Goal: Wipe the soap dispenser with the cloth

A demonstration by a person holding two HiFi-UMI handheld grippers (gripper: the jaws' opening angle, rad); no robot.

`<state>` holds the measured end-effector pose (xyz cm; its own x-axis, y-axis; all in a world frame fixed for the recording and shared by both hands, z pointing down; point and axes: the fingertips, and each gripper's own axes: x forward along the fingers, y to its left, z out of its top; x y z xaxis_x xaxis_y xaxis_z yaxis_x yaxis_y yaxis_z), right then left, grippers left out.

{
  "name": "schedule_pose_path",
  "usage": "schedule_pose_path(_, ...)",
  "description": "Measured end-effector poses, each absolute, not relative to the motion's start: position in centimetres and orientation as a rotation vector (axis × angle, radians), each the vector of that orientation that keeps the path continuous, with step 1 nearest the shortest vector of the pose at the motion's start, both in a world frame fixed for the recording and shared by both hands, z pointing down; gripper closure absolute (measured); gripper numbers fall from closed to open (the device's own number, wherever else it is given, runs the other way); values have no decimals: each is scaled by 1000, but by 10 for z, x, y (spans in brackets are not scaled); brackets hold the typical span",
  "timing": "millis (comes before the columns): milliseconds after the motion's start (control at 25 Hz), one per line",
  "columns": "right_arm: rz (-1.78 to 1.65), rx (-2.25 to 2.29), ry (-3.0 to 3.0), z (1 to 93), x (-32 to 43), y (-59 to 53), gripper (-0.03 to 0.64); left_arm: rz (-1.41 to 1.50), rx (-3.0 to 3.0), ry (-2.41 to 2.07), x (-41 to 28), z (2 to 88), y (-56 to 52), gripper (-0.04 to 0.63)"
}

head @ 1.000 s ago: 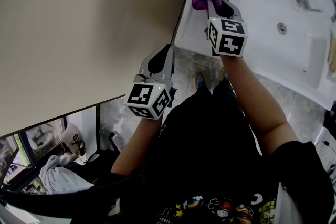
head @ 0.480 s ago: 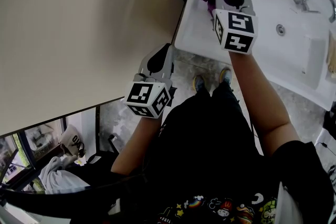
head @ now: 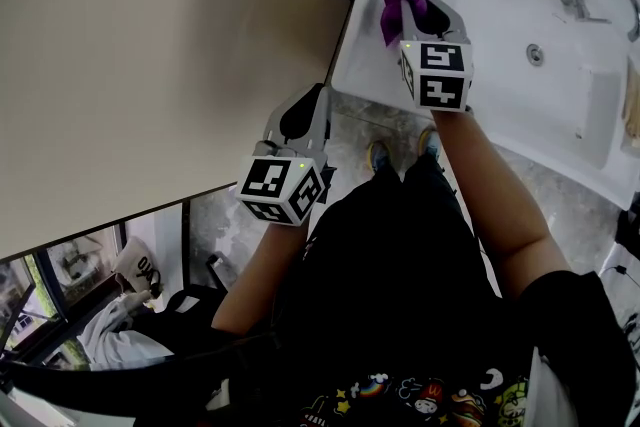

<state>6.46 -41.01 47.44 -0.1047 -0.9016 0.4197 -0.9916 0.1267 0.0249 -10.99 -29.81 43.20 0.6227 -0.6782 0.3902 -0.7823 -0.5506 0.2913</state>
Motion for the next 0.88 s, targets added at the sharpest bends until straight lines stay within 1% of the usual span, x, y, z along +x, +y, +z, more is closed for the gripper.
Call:
schedule_pose_path(280,461,1759,-2042,508,70,-390,531,328,2412,-1145,-105,433,-296,595)
schedule_pose_path(560,517,1743,-1994,526,91,-373,532,331,2421,-1133,-98,432,-294,595)
schedule_pose_path(720,529,1742,-1978,527,102,-362,532,325,2424,-1124,-93,431,-291,595)
schedule_pose_path(880,525,1739,-2020,509,103,-345,532,307,2431,-1110,-88,430,-290,595)
